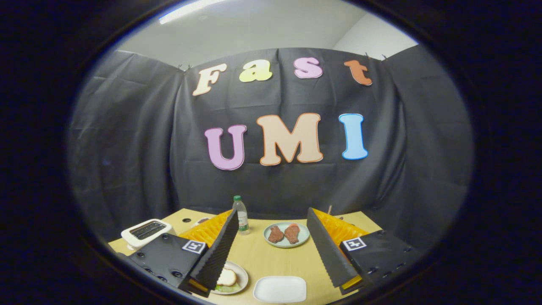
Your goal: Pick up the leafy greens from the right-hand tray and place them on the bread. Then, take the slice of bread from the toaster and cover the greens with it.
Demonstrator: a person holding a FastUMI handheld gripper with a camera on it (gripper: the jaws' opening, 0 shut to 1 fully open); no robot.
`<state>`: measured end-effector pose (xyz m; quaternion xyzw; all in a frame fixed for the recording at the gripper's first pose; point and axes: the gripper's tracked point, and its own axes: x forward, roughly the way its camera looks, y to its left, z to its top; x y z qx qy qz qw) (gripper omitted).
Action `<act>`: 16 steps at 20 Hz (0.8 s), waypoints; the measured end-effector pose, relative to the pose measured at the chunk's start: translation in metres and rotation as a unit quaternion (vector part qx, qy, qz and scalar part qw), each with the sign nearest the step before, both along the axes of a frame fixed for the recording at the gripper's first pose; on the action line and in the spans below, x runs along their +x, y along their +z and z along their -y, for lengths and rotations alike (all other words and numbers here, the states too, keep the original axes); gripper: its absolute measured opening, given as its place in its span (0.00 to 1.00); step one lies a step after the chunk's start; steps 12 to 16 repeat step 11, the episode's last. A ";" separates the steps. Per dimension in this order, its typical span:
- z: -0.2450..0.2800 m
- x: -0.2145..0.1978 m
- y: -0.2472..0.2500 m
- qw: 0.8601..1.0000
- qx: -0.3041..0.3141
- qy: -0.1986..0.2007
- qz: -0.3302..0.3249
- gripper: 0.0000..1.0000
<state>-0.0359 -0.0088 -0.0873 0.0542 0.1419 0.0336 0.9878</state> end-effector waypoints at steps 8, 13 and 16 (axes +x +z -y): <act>0.016 -0.003 0.011 0.999 -0.029 -0.021 0.023 1.00; 0.024 -0.005 0.015 0.998 -0.039 -0.032 0.030 1.00; 0.024 -0.005 0.015 0.998 -0.039 -0.032 0.030 1.00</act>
